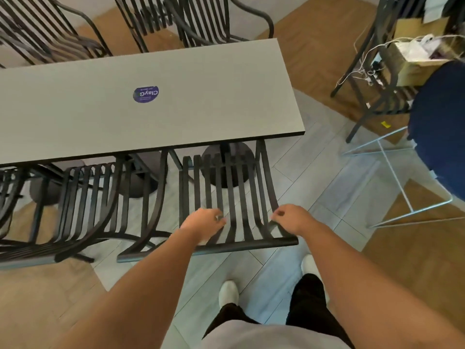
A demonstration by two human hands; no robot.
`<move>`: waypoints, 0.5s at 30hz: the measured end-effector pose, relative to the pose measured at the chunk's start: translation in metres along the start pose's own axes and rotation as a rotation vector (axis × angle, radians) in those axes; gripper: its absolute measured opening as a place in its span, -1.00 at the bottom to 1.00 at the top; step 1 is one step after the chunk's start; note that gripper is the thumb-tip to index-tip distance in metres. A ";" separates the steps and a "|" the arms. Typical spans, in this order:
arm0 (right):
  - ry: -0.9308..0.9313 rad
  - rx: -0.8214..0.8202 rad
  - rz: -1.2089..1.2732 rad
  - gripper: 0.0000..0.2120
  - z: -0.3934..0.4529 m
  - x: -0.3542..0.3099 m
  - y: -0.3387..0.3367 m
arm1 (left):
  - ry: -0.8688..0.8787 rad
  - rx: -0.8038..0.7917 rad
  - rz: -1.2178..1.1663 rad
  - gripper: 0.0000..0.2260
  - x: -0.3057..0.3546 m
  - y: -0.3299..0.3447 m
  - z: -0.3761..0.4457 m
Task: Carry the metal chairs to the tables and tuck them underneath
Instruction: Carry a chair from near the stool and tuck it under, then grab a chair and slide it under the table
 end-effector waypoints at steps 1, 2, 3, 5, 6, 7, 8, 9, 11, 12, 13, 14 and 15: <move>-0.007 0.006 -0.038 -0.69 0.004 0.008 -0.016 | 0.004 0.009 -0.005 -0.57 0.019 -0.005 0.007; -0.016 0.009 -0.081 -0.69 0.008 0.016 -0.033 | 0.012 0.019 -0.017 -0.59 0.039 -0.011 0.014; -0.026 0.009 -0.121 -0.69 0.012 0.025 -0.050 | 0.020 0.031 -0.029 -0.61 0.060 -0.016 0.020; -0.037 -0.001 -0.183 -0.66 0.020 0.044 -0.083 | 0.029 0.065 -0.055 -0.63 0.103 -0.025 0.035; -0.041 -0.009 -0.205 -0.65 0.025 0.056 -0.100 | 0.034 0.088 -0.070 -0.63 0.125 -0.029 0.042; -0.052 -0.019 -0.227 -0.64 0.029 0.069 -0.120 | 0.034 0.109 -0.089 -0.64 0.150 -0.031 0.049; -0.061 -0.028 -0.244 -0.64 0.033 0.079 -0.133 | 0.035 0.122 -0.104 -0.65 0.169 -0.032 0.052; -0.066 -0.034 -0.257 -0.63 0.036 0.088 -0.146 | 0.036 0.118 -0.115 -0.65 0.186 -0.032 0.057; -0.053 -0.054 -0.297 -0.62 0.038 0.117 -0.184 | 0.042 0.100 -0.148 -0.65 0.235 -0.029 0.072; -0.042 -0.062 -0.310 -0.61 0.040 0.131 -0.202 | 0.049 0.095 -0.168 -0.64 0.257 -0.028 0.079; -0.033 -0.064 -0.323 -0.59 0.042 0.144 -0.218 | 0.052 0.094 -0.181 -0.63 0.278 -0.027 0.086; -0.023 -0.065 -0.332 -0.58 0.044 0.156 -0.233 | 0.056 0.101 -0.189 -0.62 0.296 -0.026 0.094; -0.019 -0.062 -0.337 -0.58 0.046 0.166 -0.248 | 0.060 0.110 -0.193 -0.61 0.314 -0.026 0.102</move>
Point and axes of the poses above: each hand's wrist, its own z-axis towards the middle knuckle, its own y-axis out of the palm, x = y × z, the point moved 5 cm from there along z, towards the middle knuckle, and after that the axes turned 9 degrees about -x, right-handed, at the moved point
